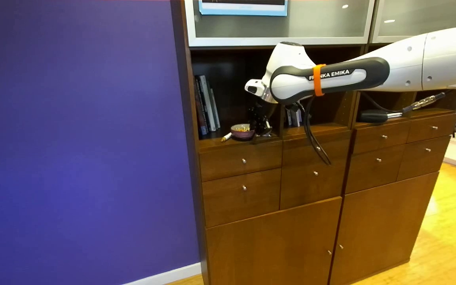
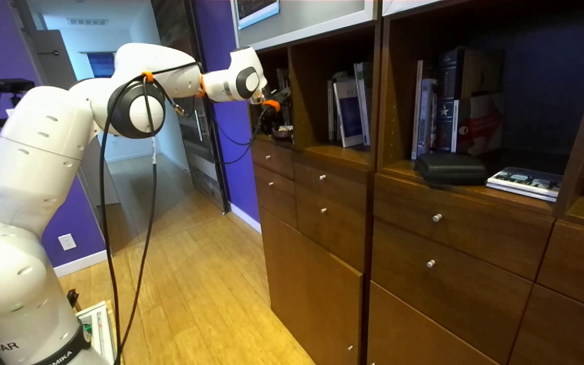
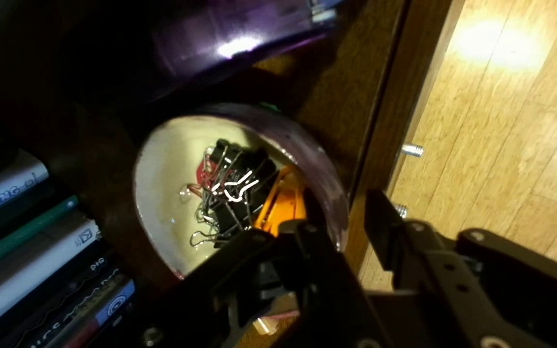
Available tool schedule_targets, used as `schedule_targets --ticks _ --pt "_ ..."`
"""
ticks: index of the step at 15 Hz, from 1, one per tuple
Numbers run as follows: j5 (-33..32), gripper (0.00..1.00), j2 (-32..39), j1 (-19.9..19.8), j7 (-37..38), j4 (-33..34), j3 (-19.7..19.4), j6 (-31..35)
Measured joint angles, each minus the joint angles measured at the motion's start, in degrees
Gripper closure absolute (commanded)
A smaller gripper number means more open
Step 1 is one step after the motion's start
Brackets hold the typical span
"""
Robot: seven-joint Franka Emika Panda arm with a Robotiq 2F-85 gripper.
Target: Move the plate from the left shelf to the right shelf
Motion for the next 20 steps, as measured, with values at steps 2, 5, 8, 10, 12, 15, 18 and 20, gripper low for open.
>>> schedule_targets --ticks 2,5,8,10,12,15,18,20 --pt "0.0 0.88 0.1 0.0 0.0 0.4 0.0 -0.7" --pt "0.0 0.98 0.2 0.0 0.0 1.2 0.1 -1.7" --pt "0.0 0.96 0.3 0.1 0.5 1.5 0.1 -2.6" --pt "0.0 0.96 0.3 0.1 0.9 1.5 0.1 -2.6" --pt "0.0 0.96 0.3 0.1 1.4 1.6 0.1 -2.5" --pt "0.0 0.96 0.2 0.3 1.6 1.5 0.1 -1.3" --pt "-0.1 0.96 -0.4 0.6 1.6 1.5 0.1 -0.1" --pt "-0.3 0.96 -1.0 0.9 1.5 1.5 0.1 -0.1"
